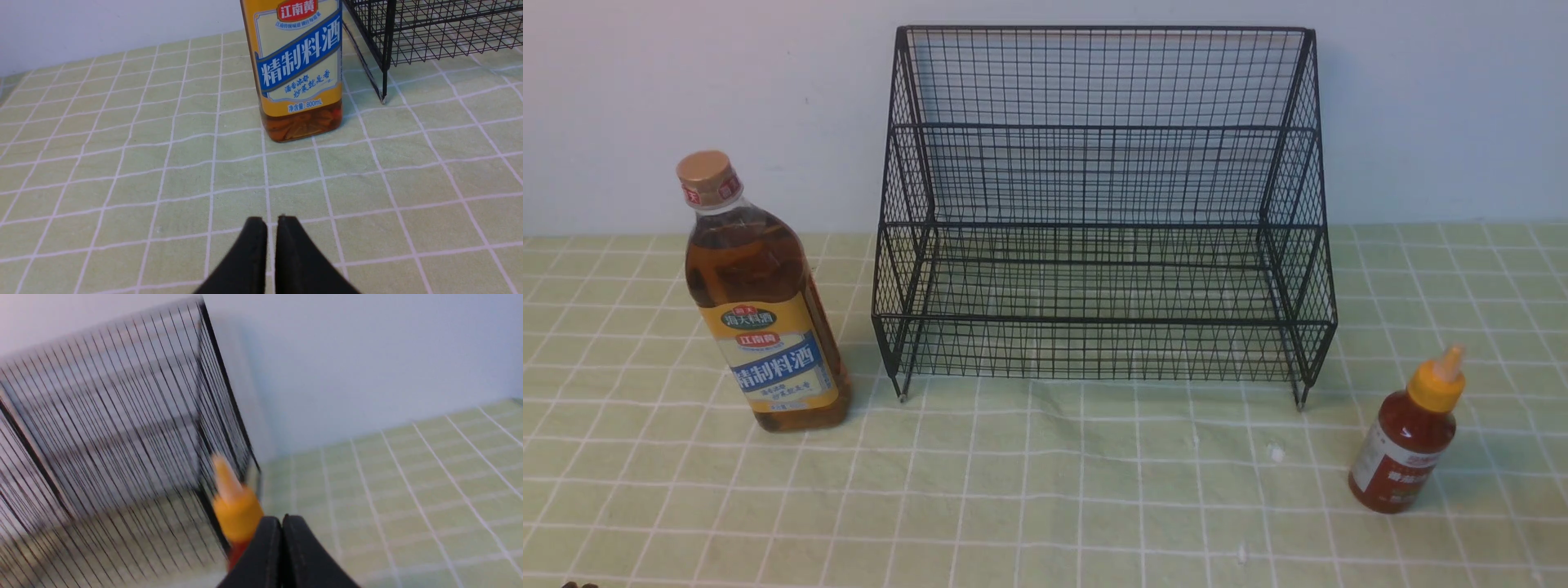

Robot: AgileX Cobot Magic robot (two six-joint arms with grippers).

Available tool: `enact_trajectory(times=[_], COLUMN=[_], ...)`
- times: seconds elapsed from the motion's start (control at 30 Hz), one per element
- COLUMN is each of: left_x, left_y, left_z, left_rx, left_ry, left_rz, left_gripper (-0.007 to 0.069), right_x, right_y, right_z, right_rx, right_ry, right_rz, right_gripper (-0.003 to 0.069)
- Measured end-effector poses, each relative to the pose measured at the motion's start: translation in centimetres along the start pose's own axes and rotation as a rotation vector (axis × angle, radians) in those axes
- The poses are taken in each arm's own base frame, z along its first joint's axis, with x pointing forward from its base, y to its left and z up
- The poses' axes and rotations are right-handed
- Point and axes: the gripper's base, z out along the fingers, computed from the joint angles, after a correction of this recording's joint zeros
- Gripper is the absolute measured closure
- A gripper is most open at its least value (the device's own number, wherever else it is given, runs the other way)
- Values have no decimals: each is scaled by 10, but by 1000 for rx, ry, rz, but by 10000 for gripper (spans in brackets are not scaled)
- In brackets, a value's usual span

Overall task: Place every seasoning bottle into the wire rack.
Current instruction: Use the right arm to grab the condiment bottle closest to it

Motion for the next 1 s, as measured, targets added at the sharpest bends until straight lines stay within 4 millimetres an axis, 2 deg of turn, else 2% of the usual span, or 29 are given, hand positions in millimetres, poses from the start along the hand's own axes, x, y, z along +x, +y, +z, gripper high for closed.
enact_trajectory(times=[0.1, 0.2, 0.37, 0.43, 0.5, 0.53, 0.6, 0.67, 0.7, 0.73, 0.77, 0.83, 0.9, 1.0], left_x=[0, 0, 0, 0, 0, 0, 0, 0, 0, 0, 0, 0, 0, 0], left_y=[0, 0, 0, 0, 0, 0, 0, 0, 0, 0, 0, 0, 0, 0], left_z=[0, 0, 0, 0, 0, 0, 0, 0, 0, 0, 0, 0, 0, 0], left_rx=[0, 0, 0, 0, 0, 0, 0, 0, 0, 0, 0, 0, 0, 0], left_ry=[0, 0, 0, 0, 0, 0, 0, 0, 0, 0, 0, 0, 0, 0], left_rz=[0, 0, 0, 0, 0, 0, 0, 0, 0, 0, 0, 0, 0, 0], left_gripper=[607, 607, 607, 607, 607, 607, 607, 607, 607, 607, 607, 607, 607, 607], right_x=[-14, -21, -30, -38, -57, -57, -98, -116, -136, -139, -153, -169, -178, -183], right_y=[3, 2, 2, 4, 14, 14, 36, 45, 55, 56, 63, 70, 74, 76], right_z=[-1, -2, -5, -7, -12, -12, -17, -15, -8, -7, 3, 24, 45, 78], right_rx=[-43, -56, -74, -94, -123, -124, -138, -121, -76, -70, -23, 44, 88, 128], right_ry=[-152, -227, -325, -374, -381, -381, -324, -257, -128, -109, 36, 276, 479, 688], right_rz=[185, 258, 305, 325, 306, 300, 165, 114, 39, 32, -15, -85, -137, -177], right_gripper=[673, 673, 673, 673, 673, 673, 673, 673, 673, 673, 673, 673, 673, 666])
